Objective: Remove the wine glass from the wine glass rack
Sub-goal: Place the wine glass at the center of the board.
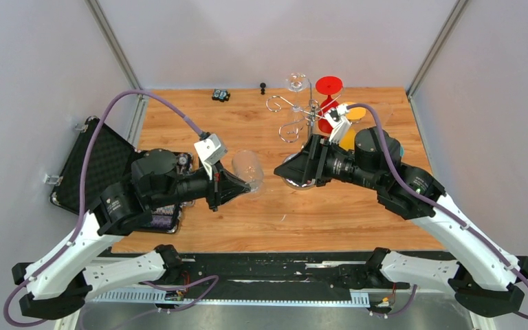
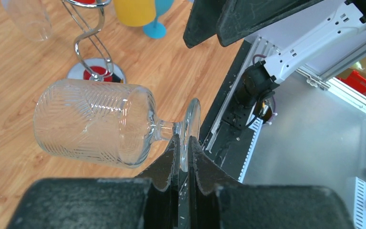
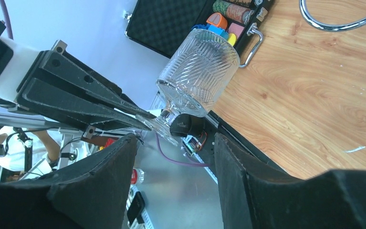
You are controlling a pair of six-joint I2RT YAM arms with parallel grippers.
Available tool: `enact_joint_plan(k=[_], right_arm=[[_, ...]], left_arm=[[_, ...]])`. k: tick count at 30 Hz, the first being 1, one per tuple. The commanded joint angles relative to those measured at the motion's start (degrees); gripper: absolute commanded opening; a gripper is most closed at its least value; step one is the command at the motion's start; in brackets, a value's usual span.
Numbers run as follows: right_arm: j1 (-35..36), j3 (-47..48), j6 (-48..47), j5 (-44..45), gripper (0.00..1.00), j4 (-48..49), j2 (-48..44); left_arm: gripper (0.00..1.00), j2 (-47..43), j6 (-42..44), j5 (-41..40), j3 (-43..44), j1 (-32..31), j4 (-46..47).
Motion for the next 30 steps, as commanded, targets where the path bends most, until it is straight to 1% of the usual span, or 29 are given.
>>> enact_joint_plan(k=[1,6,15,23,30], right_arm=[[0.8,-0.6,3.8,0.4,0.59,5.4,0.2],[1.3,-1.2,6.4,-1.5,0.6,7.6,1.8],[1.5,-0.2,8.7,-6.0,0.61,11.2,5.3],[1.6,-0.3,11.4,-11.1,0.61,15.1,8.3],[1.9,-0.3,14.0,-13.5,0.6,18.0,10.0]], left_arm=[[0.0,-2.8,3.7,-2.1,-0.8,-1.0,11.0],[0.0,-5.6,6.4,-2.1,-4.2,-1.1,16.2],[0.0,-9.7,11.5,-0.9,-8.6,-1.1,22.1],[0.0,-13.9,16.0,0.2,-13.0,-1.1,26.4],[0.0,-14.7,18.3,1.0,-14.0,-1.1,26.9]])
